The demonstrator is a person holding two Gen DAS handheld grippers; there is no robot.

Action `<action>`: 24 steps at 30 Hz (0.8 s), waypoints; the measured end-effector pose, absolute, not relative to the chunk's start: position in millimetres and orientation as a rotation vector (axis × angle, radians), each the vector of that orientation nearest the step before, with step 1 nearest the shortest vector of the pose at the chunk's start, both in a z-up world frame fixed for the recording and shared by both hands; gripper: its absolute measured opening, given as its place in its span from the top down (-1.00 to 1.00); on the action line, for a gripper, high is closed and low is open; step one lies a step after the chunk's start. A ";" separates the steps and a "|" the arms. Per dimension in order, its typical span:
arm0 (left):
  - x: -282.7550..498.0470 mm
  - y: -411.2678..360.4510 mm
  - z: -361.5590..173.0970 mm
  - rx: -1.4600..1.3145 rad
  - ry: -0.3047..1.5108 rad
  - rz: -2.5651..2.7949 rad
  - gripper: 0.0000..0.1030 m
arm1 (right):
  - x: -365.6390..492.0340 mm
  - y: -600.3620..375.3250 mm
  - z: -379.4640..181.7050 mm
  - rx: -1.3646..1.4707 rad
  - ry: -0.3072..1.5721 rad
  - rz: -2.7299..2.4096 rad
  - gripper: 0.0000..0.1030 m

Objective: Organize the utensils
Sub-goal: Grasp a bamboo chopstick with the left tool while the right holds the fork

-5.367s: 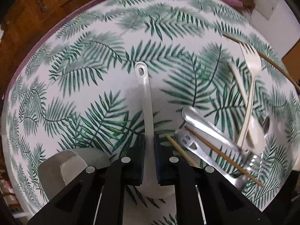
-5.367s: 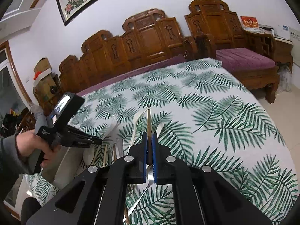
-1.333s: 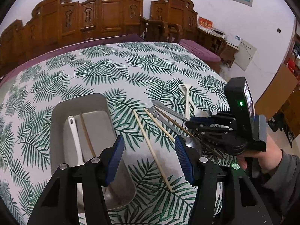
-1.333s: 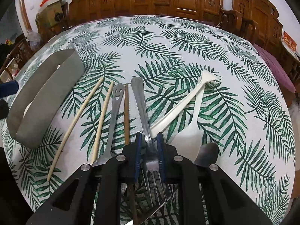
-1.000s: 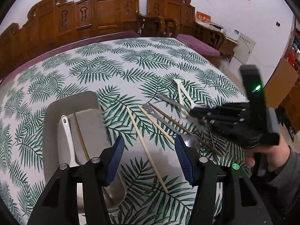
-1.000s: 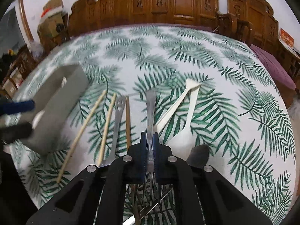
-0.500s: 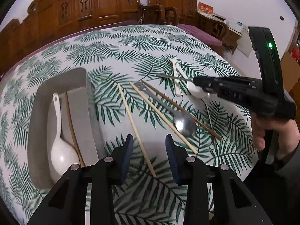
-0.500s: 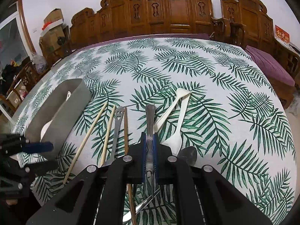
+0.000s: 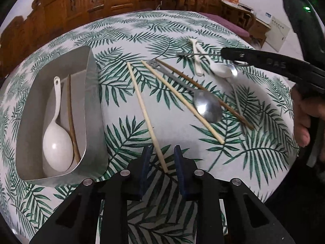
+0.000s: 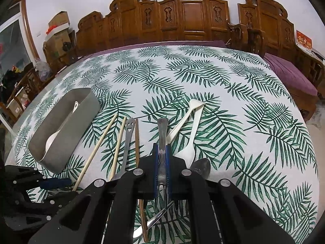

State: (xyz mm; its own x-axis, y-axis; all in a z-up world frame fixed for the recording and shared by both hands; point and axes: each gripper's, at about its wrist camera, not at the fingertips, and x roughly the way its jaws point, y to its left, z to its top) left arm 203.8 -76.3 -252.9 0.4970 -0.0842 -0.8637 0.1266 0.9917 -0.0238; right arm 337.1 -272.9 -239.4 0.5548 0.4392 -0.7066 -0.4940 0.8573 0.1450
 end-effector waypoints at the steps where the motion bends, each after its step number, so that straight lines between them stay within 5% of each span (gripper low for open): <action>1: 204.4 -75.1 -255.0 0.037 1.049 -0.128 0.57 | 337.2 -272.9 -239.4 -0.073 0.813 0.550 0.85; 5: 205.9 -70.0 -257.6 0.026 1.045 -0.113 0.89 | 337.1 -272.6 -238.5 -0.074 0.808 0.554 0.84; 24: 187.4 -49.9 -195.8 -0.022 0.891 -0.180 0.93 | 321.8 -255.2 -230.2 -0.099 0.779 0.586 0.84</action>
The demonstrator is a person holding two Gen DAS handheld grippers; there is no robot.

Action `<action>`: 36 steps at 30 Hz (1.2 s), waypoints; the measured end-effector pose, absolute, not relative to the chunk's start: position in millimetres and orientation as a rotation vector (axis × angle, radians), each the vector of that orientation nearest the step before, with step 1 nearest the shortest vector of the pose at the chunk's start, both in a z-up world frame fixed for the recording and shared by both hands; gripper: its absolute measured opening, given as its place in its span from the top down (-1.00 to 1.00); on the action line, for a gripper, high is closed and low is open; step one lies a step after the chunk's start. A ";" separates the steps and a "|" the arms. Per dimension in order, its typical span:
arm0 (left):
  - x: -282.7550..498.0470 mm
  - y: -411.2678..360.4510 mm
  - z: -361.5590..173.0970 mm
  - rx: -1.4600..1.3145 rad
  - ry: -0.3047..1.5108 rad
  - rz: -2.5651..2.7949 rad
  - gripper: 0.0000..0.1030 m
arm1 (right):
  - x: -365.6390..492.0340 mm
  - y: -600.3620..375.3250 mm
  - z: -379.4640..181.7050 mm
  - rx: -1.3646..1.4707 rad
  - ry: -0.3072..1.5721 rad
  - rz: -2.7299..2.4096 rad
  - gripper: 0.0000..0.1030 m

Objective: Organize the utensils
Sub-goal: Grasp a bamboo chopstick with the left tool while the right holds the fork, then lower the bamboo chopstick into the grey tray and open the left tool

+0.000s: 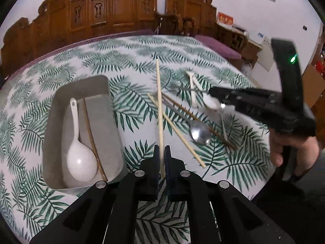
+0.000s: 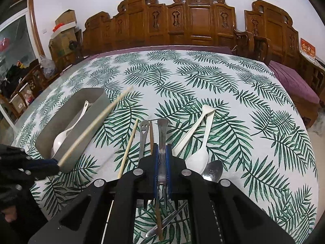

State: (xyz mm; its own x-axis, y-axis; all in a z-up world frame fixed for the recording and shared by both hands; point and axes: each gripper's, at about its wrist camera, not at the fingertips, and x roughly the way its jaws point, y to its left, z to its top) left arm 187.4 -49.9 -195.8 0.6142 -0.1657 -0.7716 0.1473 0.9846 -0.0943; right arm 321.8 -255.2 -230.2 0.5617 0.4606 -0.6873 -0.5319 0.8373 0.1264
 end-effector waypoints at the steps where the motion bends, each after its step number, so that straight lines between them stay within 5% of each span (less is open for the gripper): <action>1: 185.9 -47.3 -191.7 -0.027 0.882 -0.181 0.93 | 322.6 -254.5 -230.3 -0.100 0.779 0.585 0.84; 36: 206.1 52.0 -212.5 -0.155 0.988 -0.029 0.92 | 305.6 -220.0 -219.9 -0.118 0.755 0.651 0.84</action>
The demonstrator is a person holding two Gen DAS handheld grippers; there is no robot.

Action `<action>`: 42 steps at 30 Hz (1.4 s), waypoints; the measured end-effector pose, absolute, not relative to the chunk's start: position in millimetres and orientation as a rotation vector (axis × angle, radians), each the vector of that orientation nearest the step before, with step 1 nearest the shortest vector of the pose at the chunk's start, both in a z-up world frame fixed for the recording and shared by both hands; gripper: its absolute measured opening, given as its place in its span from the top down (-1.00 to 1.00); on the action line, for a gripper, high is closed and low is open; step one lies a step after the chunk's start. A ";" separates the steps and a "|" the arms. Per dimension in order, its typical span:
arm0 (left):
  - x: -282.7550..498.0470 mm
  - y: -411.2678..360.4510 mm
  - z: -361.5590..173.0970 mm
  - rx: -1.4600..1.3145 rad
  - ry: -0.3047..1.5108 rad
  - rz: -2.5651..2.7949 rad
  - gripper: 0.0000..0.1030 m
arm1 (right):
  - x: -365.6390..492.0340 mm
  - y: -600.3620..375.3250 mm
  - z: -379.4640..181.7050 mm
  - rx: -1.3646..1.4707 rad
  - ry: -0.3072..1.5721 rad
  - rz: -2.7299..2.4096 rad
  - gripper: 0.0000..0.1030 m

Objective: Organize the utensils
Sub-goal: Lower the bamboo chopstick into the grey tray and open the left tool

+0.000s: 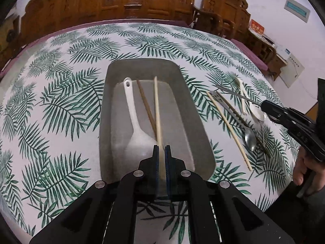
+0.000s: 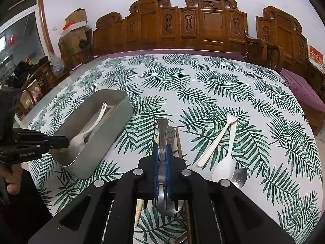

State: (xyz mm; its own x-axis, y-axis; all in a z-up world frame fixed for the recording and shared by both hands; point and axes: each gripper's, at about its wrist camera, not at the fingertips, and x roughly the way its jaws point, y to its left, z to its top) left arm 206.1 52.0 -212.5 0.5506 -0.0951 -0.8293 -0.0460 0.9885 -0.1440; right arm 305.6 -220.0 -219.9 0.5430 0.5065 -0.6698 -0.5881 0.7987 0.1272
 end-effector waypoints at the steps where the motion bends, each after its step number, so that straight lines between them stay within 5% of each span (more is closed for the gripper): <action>1: 206.1 52.5 -211.8 -0.157 0.986 -0.031 0.91 | 304.9 -219.4 -219.3 -0.121 0.755 0.651 0.84; 13: 195.0 64.6 -180.3 -0.132 0.890 -0.023 0.71 | 286.6 -189.8 -188.6 -0.148 0.709 0.697 0.84; 19: 190.1 76.0 -169.4 -0.132 0.851 -0.014 0.29 | 278.8 -152.4 -178.8 -0.151 0.700 0.743 0.84; 25: 185.8 91.6 -162.4 -0.143 0.825 0.008 0.09 | 279.6 -111.5 -181.7 -0.171 0.718 0.759 0.84; 42: 178.8 122.9 -151.9 -0.158 0.787 0.073 0.08 | 303.9 -34.0 -220.8 -0.257 0.825 0.620 0.84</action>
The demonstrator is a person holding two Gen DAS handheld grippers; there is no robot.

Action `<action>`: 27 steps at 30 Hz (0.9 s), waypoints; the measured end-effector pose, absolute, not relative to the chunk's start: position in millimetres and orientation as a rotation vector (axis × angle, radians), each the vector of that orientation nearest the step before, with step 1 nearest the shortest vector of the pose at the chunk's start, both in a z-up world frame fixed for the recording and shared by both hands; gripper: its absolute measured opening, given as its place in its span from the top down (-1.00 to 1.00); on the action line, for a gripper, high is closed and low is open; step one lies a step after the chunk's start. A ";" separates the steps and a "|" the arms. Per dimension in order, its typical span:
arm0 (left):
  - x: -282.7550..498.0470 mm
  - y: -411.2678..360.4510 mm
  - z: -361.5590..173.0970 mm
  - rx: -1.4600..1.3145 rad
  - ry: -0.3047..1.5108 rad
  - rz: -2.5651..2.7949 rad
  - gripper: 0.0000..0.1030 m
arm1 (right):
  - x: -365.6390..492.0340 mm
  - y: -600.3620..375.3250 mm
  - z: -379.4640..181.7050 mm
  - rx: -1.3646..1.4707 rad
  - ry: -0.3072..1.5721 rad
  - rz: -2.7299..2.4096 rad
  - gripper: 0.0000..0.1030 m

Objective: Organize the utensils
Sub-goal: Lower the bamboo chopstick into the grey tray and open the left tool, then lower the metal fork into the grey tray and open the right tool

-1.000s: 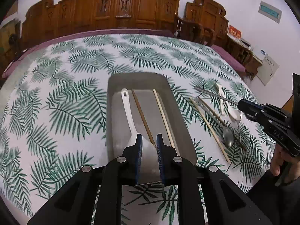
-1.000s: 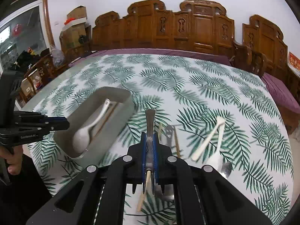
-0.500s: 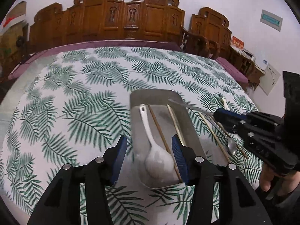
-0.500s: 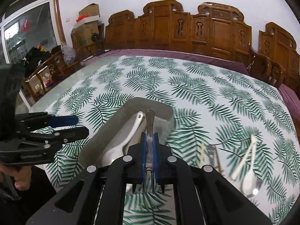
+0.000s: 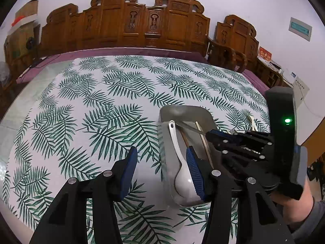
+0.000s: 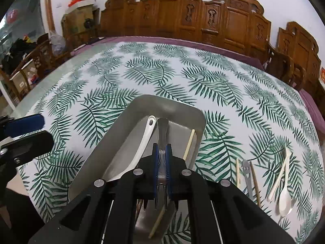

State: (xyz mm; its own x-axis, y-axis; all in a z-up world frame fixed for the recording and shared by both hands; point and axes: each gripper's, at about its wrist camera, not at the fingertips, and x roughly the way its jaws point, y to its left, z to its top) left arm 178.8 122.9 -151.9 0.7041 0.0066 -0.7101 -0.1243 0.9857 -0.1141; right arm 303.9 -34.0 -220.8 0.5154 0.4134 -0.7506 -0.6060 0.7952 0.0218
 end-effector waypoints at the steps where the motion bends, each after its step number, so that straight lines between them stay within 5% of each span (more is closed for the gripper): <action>1: 178.6 123.1 -151.7 -0.158 0.786 0.073 0.08 | 303.5 -31.6 -222.8 -0.259 0.830 0.617 0.84; 13: 178.7 124.8 -151.8 -0.164 0.786 0.079 0.08 | 303.8 -24.6 -240.0 -0.197 0.908 0.639 0.84; 23: 179.5 115.5 -150.5 -0.167 0.774 0.050 0.02 | 298.8 -78.4 -204.4 -0.174 0.779 0.704 0.84; 27: 182.8 100.5 -150.5 -0.151 0.771 0.025 -0.24 | 304.2 -124.9 -199.3 -0.190 0.777 0.671 0.84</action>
